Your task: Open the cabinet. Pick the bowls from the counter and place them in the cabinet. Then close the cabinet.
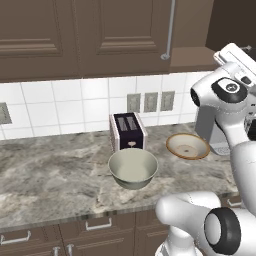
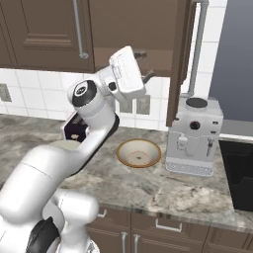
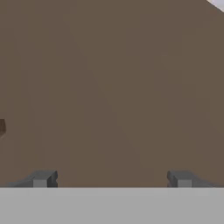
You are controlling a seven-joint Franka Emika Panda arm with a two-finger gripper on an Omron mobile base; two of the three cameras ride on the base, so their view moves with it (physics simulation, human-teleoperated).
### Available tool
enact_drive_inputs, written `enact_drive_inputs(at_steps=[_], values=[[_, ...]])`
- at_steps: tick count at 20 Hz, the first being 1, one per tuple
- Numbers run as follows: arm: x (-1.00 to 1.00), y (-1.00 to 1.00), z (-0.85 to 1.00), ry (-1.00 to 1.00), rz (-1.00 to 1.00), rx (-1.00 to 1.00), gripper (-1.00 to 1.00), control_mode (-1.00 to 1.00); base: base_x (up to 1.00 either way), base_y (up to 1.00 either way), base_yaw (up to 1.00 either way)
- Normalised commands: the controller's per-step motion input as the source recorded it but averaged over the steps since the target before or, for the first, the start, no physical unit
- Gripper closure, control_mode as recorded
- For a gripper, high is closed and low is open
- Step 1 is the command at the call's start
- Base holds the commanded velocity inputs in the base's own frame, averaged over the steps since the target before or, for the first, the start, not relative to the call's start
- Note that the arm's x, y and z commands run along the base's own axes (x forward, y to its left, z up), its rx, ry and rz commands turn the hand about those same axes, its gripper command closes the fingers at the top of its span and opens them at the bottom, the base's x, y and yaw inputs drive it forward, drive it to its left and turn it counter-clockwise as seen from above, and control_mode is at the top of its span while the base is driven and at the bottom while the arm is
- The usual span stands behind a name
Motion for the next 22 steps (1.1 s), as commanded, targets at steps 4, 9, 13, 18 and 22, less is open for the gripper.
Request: enact_drive_inputs(at_steps=[4, 9, 13, 18, 22], values=[[-0.03, 0.64, 0.35, -0.04, 0.19, -0.06, -1.00, -1.00, 0.00, 0.00, 0.00], [-0.02, 0.38, 0.18, 0.00, 0.12, -0.01, -1.00, -1.00, 0.00, 0.00, 0.00], [-0.08, 0.44, 0.45, 0.07, 0.13, -0.11, -1.00, -1.00, 0.00, 0.00, 0.00], [-0.20, 0.51, 0.36, 0.22, 0.15, -0.12, -1.00, -1.00, 0.00, 0.00, 0.00], [-0.02, 0.47, 0.12, 0.30, 0.20, -0.06, -1.00, -1.00, 0.00, 0.00, 0.00]])
